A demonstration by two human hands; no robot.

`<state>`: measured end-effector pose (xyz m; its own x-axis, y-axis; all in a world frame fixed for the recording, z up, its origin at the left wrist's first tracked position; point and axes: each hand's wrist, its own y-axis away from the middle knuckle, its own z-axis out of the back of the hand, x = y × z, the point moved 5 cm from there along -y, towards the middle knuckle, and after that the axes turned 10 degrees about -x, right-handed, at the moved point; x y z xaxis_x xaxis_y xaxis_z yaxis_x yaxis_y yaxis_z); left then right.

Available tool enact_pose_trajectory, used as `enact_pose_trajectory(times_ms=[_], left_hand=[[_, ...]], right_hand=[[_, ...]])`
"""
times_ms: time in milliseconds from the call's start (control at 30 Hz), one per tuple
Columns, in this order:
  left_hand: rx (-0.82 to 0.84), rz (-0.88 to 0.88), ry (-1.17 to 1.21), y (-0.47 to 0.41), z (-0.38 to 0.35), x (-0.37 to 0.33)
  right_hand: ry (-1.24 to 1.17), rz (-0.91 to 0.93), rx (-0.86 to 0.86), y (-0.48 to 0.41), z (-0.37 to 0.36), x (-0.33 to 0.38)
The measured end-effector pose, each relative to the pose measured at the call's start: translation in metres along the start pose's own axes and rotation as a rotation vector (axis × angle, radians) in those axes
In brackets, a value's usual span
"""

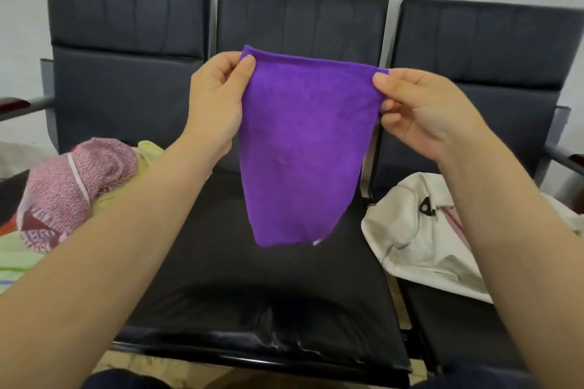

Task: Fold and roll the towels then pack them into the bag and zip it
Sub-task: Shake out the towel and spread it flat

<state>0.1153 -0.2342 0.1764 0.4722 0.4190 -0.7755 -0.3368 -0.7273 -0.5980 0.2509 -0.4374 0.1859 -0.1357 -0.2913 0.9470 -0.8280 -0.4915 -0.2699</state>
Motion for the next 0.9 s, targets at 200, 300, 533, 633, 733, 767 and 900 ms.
enact_pose_trajectory(times_ms=[200, 300, 533, 633, 733, 767, 900], left_hand=[[0.048, 0.052, -0.172, -0.005, 0.000, 0.025], [0.080, 0.089, -0.422, -0.010, -0.006, 0.049], [0.032, 0.249, -0.104, -0.027, -0.021, 0.046], [0.075, 0.161, -0.078, -0.024, -0.015, 0.040], [0.175, 0.151, -0.123, 0.000, 0.001, 0.057], [0.219, 0.164, -0.158, 0.012, 0.008, 0.068], [0.569, 0.175, -0.487, 0.083, 0.042, 0.133]], right_hand=[[0.417, 0.004, -0.097, -0.019, 0.012, -0.020], [0.551, -0.048, -0.131, -0.030, 0.011, -0.040], [0.445, 0.284, -0.226, -0.050, 0.001, -0.039], [0.434, 0.387, -0.224, -0.040, 0.005, -0.036], [0.539, 0.385, -0.155, -0.020, 0.014, -0.057], [0.605, 0.372, -0.114, -0.012, 0.018, -0.071], [0.942, 0.232, 0.160, 0.035, 0.033, -0.147]])
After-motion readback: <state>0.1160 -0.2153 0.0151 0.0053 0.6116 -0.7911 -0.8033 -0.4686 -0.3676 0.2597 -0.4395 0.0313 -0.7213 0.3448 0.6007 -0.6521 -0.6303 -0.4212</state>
